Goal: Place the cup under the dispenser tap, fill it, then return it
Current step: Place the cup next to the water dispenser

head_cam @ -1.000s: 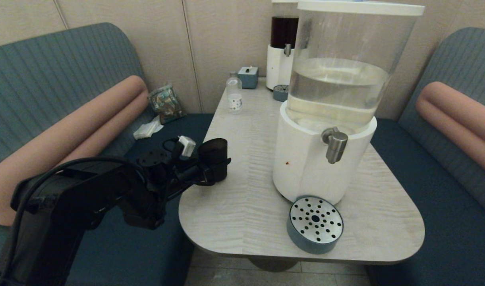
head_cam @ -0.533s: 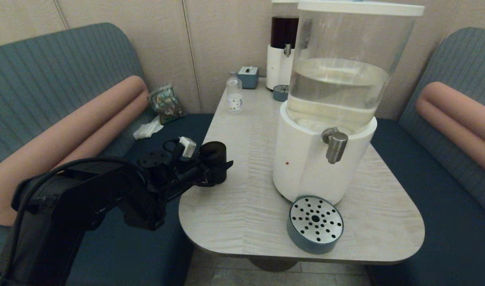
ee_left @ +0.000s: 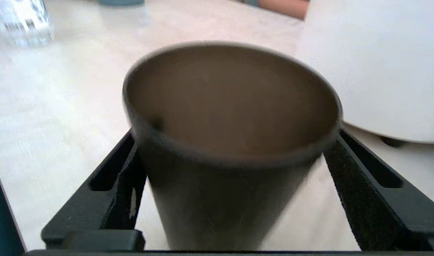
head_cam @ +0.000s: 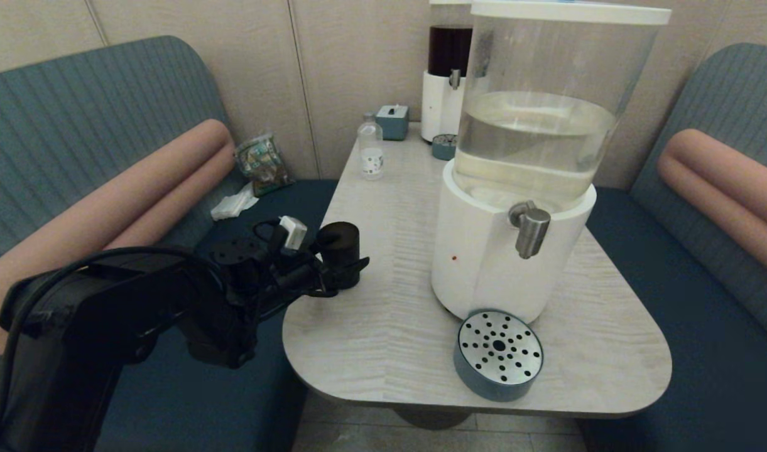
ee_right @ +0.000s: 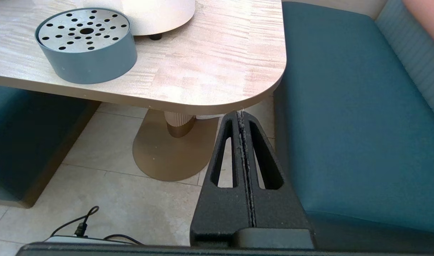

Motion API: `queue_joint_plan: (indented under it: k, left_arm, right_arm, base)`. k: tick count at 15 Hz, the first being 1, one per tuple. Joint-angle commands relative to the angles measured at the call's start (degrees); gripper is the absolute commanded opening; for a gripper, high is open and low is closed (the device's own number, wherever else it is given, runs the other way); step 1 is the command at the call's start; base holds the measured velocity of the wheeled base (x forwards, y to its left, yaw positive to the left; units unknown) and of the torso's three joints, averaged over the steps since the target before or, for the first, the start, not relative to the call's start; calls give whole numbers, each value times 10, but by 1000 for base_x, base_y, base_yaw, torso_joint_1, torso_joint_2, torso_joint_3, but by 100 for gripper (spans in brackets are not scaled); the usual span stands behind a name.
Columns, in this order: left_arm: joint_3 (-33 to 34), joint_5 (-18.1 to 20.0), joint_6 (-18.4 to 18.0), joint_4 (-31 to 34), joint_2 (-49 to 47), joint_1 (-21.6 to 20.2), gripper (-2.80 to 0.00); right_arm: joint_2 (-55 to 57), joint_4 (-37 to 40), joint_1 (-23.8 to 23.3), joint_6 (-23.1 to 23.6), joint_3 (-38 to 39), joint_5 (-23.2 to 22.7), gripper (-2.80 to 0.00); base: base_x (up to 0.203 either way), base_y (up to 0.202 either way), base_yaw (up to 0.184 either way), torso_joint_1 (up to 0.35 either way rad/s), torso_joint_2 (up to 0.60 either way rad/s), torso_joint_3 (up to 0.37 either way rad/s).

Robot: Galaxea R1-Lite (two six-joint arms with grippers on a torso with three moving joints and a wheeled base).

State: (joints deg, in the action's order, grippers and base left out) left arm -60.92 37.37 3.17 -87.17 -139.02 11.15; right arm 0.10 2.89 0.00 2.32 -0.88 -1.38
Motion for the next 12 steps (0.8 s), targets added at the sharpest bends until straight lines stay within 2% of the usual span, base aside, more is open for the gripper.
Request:
queue_joint_plan:
  k: [1, 8, 12]
  left_arm:
    - [37, 2, -1, -5, 30, 0, 0]
    - [172, -5, -1, -5, 113, -2, 0]
    - [207, -6, -2, -5, 131, -2, 0]
  right_arm:
    - [1, 0, 0, 1, 0, 0, -280]
    - [1, 0, 0, 1, 0, 0, -280]
    - [1, 0, 0, 1, 0, 0, -280]
  base:
    - [0, 0, 0, 0, 0, 0]
    - [0, 0, 0, 0, 0, 0]
    - [0, 0, 0, 0, 0, 0]
